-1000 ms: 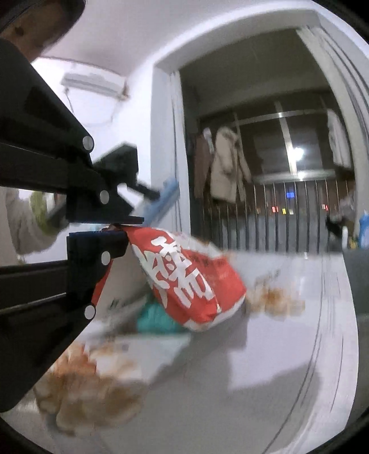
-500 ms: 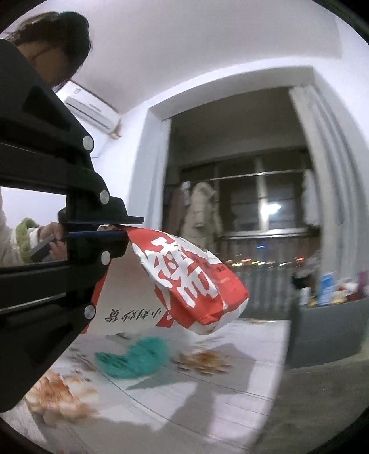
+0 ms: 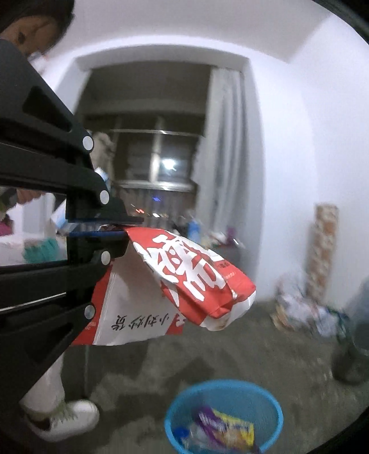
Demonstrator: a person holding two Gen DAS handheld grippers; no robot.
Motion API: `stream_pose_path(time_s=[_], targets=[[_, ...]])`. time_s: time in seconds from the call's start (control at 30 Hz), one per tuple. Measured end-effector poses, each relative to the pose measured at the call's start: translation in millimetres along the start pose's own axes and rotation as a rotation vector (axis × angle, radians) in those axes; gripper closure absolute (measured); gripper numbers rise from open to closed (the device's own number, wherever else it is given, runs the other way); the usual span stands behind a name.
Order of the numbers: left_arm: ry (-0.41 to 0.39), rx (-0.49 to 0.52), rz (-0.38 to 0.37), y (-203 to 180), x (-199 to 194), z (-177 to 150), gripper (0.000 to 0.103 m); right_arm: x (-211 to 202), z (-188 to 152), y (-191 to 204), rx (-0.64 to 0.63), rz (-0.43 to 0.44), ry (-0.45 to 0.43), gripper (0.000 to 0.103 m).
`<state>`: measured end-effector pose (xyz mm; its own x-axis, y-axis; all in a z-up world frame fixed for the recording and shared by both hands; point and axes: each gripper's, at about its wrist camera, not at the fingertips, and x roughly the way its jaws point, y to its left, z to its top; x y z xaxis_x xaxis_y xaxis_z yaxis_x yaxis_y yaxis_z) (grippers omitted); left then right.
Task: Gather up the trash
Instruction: 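Carry the blue-white box with left gripper while right gripper carries the red-white bag over the wastebasket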
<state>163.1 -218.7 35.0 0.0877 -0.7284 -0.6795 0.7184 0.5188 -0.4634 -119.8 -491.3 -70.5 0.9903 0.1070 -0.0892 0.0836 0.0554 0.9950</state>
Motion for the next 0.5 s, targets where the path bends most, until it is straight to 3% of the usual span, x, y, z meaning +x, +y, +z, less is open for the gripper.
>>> stream_pose_path(time_s=[0.17,0.3,0.37,0.4,0.43,0.5], targets=[[0.15,0.006,-0.026,-41,113,15,0.027,1,31,-61,0.138,-0.035,-0.077,0.099],[0.23,0.0,-0.007,-54,178,17,0.027,19,47,-107,0.214,-0.044,-0.156,0.099],[0.254,0.002,0.004,-55,201,18,0.027,27,63,-134,0.221,-0.11,-0.178,0.097],[0.269,0.003,0.012,-55,214,17,0.027,32,72,-160,0.243,-0.184,-0.17,0.09],[0.284,0.002,0.022,-55,226,15,0.027,36,77,-186,0.291,-0.253,-0.141,0.073],[0.316,-0.003,0.041,-55,247,10,0.027,34,75,-226,0.388,-0.406,-0.106,0.067]])
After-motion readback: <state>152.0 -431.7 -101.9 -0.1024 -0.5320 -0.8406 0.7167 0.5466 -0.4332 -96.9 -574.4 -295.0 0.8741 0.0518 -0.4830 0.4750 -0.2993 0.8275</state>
